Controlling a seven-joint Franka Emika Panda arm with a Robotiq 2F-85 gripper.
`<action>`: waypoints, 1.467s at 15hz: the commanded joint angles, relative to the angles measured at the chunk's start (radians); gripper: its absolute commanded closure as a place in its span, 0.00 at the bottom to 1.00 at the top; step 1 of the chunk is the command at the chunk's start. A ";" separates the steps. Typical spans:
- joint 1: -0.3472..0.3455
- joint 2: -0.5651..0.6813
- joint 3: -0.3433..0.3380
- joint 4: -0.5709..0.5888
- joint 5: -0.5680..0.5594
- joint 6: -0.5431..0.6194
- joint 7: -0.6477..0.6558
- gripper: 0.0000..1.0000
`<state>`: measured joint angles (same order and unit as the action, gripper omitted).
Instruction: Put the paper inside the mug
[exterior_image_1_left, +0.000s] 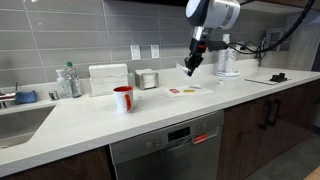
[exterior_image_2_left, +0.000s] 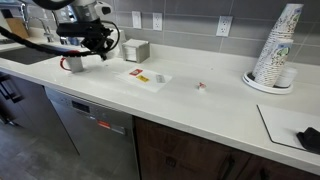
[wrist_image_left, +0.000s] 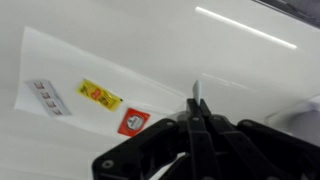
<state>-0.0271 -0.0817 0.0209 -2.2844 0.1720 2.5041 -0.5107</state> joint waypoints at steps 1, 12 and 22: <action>0.095 -0.109 -0.003 -0.027 0.145 -0.075 -0.169 1.00; 0.135 -0.112 -0.011 -0.002 0.164 -0.108 -0.163 1.00; 0.265 0.123 0.120 0.335 0.177 -0.266 -0.380 1.00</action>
<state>0.2327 -0.0645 0.1151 -2.0667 0.3425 2.3180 -0.8196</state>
